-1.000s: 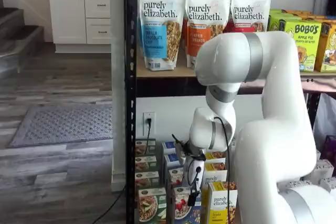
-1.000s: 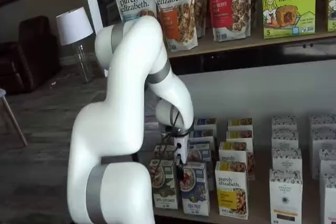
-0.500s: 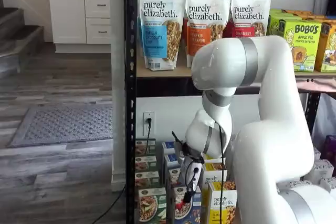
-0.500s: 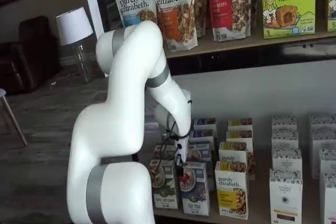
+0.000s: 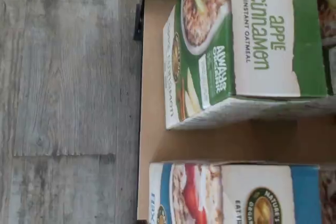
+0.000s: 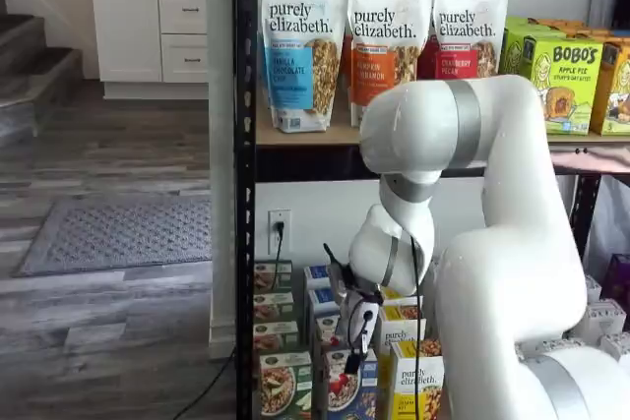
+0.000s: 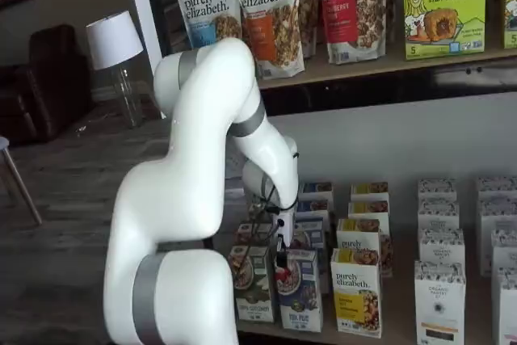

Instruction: Pick up the blue and white box that is on the bottom shelf, the second box from the left

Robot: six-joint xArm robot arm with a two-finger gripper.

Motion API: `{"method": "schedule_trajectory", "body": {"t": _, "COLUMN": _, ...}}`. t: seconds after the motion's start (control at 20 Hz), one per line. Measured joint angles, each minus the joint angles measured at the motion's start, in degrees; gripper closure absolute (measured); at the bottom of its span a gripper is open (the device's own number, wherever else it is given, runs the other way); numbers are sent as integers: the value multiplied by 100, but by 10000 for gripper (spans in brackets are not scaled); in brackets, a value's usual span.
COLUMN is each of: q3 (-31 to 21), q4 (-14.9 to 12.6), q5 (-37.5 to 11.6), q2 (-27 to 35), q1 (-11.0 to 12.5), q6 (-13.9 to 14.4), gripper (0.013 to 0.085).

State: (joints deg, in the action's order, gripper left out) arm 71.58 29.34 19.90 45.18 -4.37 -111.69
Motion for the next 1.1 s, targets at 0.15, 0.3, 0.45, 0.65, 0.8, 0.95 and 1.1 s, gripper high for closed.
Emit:
{"method": "schedule_trajectory", "body": {"t": 0.15, "q3": 182, "q4": -236, "q5": 15, "q2": 152, "q1": 26, "q6": 191, "gripper": 130}}
{"method": "schedule_trajectory", "body": {"t": 0.3, "q3": 341, "q4": -397, "q5": 3, "q2": 300, "q1": 33, "q6": 327, "gripper": 130}}
{"method": "schedule_trajectory", "body": {"t": 0.45, "q3": 494, "q4": -473, "q5": -21, "q2": 445, "q1": 32, "q6": 397, "gripper": 130}}
{"method": "schedule_trajectory", "body": {"t": 0.65, "q3": 688, "q4": -592, "q5": -22, "q2": 618, "q1": 34, "q6": 502, "gripper": 130}}
{"method": "schedule_trajectory", "body": {"t": 0.8, "q3": 821, "q4": -621, "q5": -24, "q2": 732, "q1": 39, "q6": 526, "gripper": 130}}
{"method": "schedule_trajectory", "body": {"t": 0.95, "q3": 938, "q4": -681, "q5": -21, "q2": 831, "q1": 48, "q6": 575, "gripper": 130}}
{"method": "schedule_trajectory", "body": {"t": 1.1, "q3": 1056, "q4": -924, "q5": 29, "q2": 930, "q1": 72, "q6": 775, "gripper": 130}}
